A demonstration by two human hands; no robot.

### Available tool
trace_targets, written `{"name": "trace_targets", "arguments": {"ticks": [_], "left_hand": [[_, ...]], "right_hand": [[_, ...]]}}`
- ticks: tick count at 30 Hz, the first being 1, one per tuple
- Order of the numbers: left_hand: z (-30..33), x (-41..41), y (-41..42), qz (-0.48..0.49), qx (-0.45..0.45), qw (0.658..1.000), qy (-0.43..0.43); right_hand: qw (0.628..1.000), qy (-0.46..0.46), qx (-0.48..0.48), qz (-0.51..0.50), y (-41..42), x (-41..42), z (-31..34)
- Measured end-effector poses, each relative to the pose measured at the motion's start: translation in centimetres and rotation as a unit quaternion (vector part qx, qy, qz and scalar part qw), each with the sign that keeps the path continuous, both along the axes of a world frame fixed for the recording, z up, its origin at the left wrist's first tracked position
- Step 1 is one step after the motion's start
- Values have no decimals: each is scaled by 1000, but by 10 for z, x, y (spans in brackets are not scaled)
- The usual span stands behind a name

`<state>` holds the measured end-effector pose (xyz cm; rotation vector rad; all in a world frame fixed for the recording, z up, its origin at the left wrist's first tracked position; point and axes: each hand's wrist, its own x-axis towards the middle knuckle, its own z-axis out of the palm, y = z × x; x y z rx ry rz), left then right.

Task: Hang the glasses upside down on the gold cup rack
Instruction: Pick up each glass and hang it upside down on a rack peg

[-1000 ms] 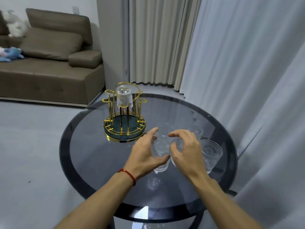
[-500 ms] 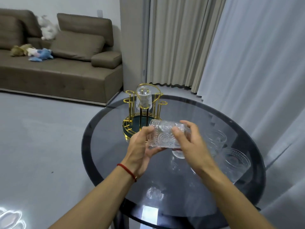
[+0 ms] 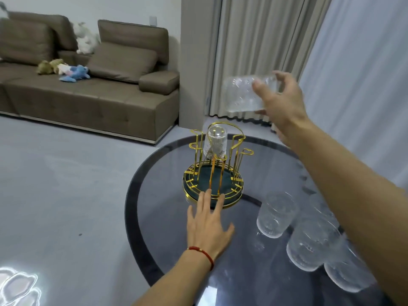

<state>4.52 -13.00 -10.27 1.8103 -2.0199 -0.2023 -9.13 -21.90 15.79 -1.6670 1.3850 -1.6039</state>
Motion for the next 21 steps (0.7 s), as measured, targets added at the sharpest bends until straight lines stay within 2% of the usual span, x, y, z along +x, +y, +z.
{"name": "trace_targets", "arguments": {"ticks": [3, 6, 8, 17, 21], "left_hand": [[-6, 1, -4, 0, -7, 1000, -12], [-11, 2, -4, 0, -11, 1000, 1], [-13, 2, -5, 0, -12, 1000, 7], [-15, -1, -5, 1, -26, 1000, 8], [-15, -1, -4, 1, -25, 1000, 7]], "right_hand": [[997, 63, 39, 38, -39, 42, 15], [975, 210, 57, 48, -62, 72, 13], [957, 276, 69, 56, -72, 86, 5], [897, 421, 97, 91, -91, 105, -24], [849, 494, 134, 128, -95, 111, -36]]}}
